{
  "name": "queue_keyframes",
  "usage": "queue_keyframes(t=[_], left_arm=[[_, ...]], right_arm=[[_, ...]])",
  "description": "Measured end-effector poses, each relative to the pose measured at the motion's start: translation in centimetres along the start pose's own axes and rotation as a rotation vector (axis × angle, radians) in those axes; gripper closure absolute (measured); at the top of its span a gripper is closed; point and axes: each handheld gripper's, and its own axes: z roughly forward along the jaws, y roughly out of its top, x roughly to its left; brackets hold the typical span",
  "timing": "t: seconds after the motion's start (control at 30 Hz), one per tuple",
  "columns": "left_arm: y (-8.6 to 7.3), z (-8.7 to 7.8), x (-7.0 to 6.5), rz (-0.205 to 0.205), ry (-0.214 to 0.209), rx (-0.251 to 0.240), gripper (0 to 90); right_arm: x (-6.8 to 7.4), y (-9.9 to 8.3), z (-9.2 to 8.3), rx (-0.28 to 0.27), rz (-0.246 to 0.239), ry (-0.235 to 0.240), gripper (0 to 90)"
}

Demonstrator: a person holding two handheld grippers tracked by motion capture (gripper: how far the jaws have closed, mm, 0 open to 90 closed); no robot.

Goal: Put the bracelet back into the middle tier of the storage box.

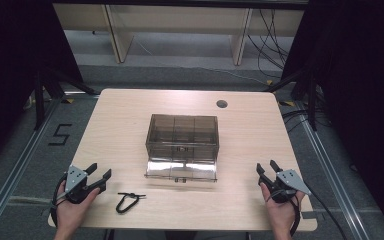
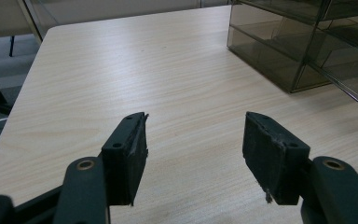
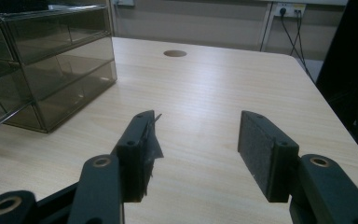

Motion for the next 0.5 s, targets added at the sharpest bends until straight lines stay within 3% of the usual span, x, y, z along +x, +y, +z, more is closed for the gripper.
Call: queue_keyframes(t=[0.1, 0.3, 0.4, 0.43, 0.5], left_arm=[[0.02, 0.06, 0.02, -0.004, 0.0, 0.005, 40.1], [0.03, -0.07, -0.01, 0.004, -0.007, 0.007, 42.9], [0.05, 0.09, 0.19, 0.001, -0.045, 0.006, 44.0], [0.15, 0.12, 0.37, -0.011, -0.068, -0.001, 42.8], [0.37, 0.1, 0.43, -0.025, -0.079, 0.004, 39.8]], right_arm=[[-0.2, 0.0, 0.2, -0.017, 0.0, 0.013, 47.4], [-0.27, 0.13, 0.23, 0.031, 0.044, 0.003, 48.4], [-0.19, 0.19, 0.31, 0.045, 0.061, 0.01, 48.7], [-0.31, 0.16, 0.49, 0.029, 0.036, 0.023, 48.6], [-0.25, 0.17, 0.45, 0.033, 0.035, 0.019, 48.6]])
